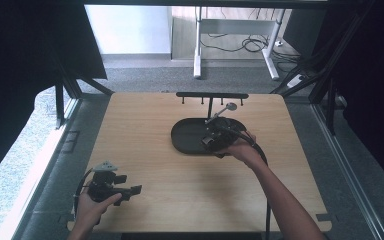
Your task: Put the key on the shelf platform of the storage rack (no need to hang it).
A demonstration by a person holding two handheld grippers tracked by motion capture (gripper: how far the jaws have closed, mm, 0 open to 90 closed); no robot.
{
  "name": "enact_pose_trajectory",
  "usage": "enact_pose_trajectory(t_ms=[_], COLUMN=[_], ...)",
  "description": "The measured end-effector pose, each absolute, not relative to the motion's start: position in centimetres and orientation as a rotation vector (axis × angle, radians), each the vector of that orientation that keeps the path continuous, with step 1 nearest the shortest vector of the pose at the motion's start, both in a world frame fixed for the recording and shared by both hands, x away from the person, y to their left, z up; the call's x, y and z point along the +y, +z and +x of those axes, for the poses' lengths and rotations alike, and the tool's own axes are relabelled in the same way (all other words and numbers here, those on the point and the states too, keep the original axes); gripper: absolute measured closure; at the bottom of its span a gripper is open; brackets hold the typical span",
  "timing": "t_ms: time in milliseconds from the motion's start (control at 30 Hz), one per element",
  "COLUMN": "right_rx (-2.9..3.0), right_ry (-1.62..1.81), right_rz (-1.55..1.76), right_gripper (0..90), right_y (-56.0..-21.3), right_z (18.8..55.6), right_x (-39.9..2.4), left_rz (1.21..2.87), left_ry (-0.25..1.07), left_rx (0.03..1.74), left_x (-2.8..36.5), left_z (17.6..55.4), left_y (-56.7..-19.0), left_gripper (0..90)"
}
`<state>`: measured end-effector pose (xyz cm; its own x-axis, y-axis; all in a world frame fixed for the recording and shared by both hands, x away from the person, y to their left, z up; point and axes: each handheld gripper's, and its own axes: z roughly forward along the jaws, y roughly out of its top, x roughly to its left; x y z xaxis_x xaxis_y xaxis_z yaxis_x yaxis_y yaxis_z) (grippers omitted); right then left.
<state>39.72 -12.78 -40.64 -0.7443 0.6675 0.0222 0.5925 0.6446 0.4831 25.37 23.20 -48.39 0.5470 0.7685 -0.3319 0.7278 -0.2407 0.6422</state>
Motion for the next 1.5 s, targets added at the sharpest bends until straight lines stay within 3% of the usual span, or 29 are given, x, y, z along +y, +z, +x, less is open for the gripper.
enact_pose_trajectory(t_ms=[1500], right_rx=[2.513], right_ry=[0.652], right_rz=[1.231], right_gripper=[49.6], right_y=[-42.6], right_z=[45.9], right_x=[-12.5], left_rz=[2.003], left_ry=[0.058], left_rx=[1.202], left_x=[23.1], left_z=[25.4], left_y=[-48.5], left_gripper=[20.1])
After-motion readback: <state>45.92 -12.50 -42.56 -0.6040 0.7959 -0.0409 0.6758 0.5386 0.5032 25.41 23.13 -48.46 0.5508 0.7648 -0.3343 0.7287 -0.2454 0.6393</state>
